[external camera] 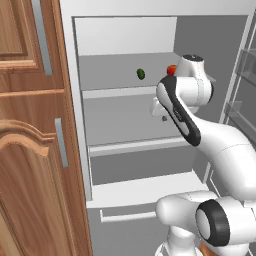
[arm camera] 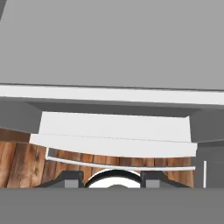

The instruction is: Move the apple and pickle from the top shelf to the second highest shelf to make space. Then, place the pitcher from the counter on the cleared top shelf.

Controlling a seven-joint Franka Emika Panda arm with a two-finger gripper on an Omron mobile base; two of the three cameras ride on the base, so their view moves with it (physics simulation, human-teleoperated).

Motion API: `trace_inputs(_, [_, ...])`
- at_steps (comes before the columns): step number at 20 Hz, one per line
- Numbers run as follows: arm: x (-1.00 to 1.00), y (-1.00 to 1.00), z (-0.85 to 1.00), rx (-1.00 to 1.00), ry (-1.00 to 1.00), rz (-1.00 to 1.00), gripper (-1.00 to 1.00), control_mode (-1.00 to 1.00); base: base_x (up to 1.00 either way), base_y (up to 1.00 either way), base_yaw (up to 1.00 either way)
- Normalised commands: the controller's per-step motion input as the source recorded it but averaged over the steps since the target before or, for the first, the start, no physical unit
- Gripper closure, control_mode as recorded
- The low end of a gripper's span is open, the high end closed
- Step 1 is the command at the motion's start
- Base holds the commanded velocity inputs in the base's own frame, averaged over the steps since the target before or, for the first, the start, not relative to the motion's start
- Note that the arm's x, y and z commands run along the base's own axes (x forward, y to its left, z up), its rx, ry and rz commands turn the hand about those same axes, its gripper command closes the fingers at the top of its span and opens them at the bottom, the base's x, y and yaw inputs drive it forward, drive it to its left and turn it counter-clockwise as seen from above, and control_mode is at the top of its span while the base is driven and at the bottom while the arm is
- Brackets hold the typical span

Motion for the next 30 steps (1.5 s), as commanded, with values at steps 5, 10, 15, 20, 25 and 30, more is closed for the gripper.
trace_inputs(5, [0.0,-0.05,-0.01,0.0,0.0,0.0,-1.0,-1.0,0.0,0.0,0.0])
trace_inputs(10, [0.0,-0.04,0.11,0.0,-0.05,0.0,-1.0,-1.0,0.0,0.0,0.0])
trace_inputs(15, [-0.04,0.0,0.37,0.0,-0.23,0.0,-1.0,-1.0,0.0,0.0,0.0])
trace_inputs(20, [0.0,0.0,0.69,-0.04,-0.21,-0.02,-1.0,-1.0,0.0,0.0,0.0])
trace_inputs(25, [0.0,-0.16,0.65,-0.02,-0.09,-0.09,-1.0,-1.0,0.0,0.0,0.0])
trace_inputs(30, [0.0,-0.23,0.37,0.0,-0.07,-0.14,-1.0,-1.0,0.0,0.0,0.0])
